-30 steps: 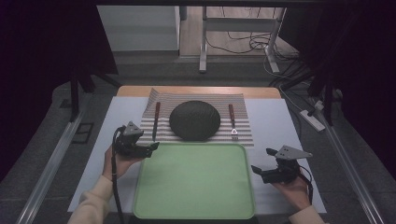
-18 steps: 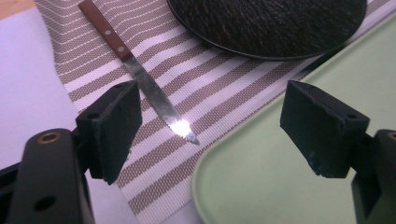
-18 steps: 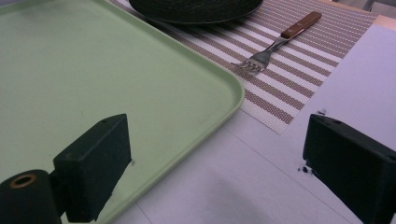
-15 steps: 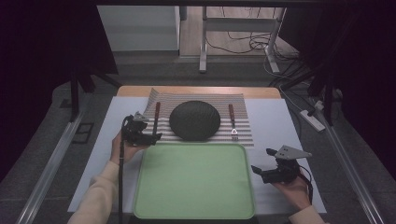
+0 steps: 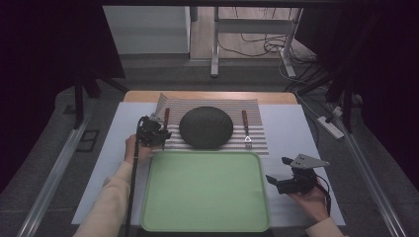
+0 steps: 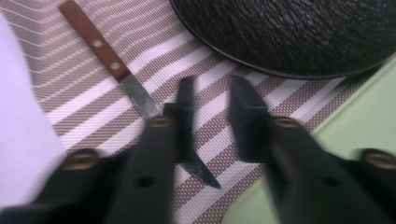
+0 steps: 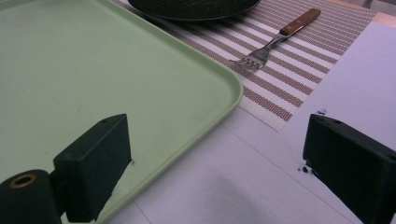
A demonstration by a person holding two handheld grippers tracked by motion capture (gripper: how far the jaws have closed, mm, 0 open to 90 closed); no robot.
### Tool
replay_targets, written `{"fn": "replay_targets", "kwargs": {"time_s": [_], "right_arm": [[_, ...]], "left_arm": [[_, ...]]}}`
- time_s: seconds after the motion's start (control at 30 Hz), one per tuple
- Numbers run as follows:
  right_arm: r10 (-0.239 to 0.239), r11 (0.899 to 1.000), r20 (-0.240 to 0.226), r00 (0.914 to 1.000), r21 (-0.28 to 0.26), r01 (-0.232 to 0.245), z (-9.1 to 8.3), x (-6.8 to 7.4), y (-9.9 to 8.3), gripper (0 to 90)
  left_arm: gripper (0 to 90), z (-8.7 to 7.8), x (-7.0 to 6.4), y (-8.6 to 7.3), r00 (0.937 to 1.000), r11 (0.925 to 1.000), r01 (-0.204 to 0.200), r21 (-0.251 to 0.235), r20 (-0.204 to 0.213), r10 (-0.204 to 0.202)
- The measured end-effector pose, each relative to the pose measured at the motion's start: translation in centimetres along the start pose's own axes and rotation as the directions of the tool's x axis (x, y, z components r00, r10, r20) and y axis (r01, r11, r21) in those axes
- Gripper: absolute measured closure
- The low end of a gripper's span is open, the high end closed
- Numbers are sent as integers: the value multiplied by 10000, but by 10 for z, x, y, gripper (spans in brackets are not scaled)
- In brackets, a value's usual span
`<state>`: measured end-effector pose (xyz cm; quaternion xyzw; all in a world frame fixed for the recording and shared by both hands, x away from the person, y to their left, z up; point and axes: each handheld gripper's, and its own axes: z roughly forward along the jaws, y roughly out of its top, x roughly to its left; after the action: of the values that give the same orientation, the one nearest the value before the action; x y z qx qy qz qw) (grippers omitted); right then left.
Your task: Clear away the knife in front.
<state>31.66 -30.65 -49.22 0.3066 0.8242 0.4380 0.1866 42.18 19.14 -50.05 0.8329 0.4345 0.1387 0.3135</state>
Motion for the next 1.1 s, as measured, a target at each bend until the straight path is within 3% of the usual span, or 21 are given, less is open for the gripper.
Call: {"fn": "replay_targets", "kwargs": {"time_s": [0.07, 0.3, 0.7, 1.1], "right_arm": [[14, 10000, 29, 10000, 44, -14, 0, 0, 0, 76], [13, 10000, 37, 10000, 68, -13, 1, 0, 0, 77], [-12, 9999, 79, 10000, 118, 11, 0, 0, -1, 77], [-33, 9999, 129, 9999, 138, 31, -1, 0, -1, 77]], "left_arm": [[891, 3, 1, 0, 9999, 9999, -77, 142, 96, 76], [893, 11, 1, 0, 9994, 9977, -330, 589, 132, 322], [893, 24, 9, -9, 9995, 9908, -172, 1342, 278, 136], [893, 15, 22, -19, 9998, 9886, 21, 1506, 193, -51]]}}
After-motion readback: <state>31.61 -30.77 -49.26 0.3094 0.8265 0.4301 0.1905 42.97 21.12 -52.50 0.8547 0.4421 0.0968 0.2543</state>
